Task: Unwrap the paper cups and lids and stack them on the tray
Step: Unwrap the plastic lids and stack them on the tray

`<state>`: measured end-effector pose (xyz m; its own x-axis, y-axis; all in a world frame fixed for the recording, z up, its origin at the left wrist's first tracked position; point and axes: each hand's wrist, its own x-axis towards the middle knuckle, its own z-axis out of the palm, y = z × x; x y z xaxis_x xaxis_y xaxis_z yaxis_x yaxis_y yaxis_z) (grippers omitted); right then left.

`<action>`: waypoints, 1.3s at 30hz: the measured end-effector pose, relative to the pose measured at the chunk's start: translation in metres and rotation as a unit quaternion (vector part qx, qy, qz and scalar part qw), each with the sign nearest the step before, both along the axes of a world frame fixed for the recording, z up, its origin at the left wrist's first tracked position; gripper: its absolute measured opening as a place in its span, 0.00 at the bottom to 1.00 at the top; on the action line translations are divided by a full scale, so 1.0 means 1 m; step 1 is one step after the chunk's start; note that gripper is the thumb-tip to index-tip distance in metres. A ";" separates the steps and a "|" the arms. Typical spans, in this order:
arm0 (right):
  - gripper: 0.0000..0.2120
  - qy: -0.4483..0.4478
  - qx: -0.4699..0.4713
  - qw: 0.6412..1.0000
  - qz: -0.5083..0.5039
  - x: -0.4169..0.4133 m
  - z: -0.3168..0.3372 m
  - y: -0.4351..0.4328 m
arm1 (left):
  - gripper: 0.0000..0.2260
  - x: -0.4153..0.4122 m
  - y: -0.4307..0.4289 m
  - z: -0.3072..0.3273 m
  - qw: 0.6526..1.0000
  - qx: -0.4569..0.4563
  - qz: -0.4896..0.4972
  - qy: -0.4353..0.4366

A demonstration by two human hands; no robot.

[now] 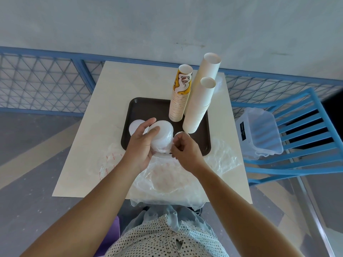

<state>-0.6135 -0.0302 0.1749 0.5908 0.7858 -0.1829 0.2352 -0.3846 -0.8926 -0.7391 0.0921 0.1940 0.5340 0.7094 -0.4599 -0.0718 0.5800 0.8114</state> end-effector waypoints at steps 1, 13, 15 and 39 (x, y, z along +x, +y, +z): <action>0.08 -0.022 0.001 1.000 0.015 -0.001 0.001 0.001 | 0.13 0.000 0.000 0.001 1.000 0.000 -0.005 0.003; 0.25 -0.332 0.094 0.910 0.228 0.018 0.056 0.017 | 0.18 -0.004 0.011 -0.006 0.965 0.203 -0.041 0.161; 0.26 -0.329 0.057 0.908 0.251 0.017 0.054 0.021 | 0.19 -0.002 0.011 -0.006 0.964 0.198 -0.041 0.174; 0.48 -0.234 -0.091 0.943 0.221 0.013 0.053 0.039 | 0.24 0.000 0.020 -0.002 0.987 0.020 -0.058 0.146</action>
<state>-0.6002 0.0091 0.2279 0.2633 0.9547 -0.1387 0.7593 -0.2938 -0.5807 -0.7396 0.1117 0.1917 0.4609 0.6719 -0.5797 0.2334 0.5385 0.8097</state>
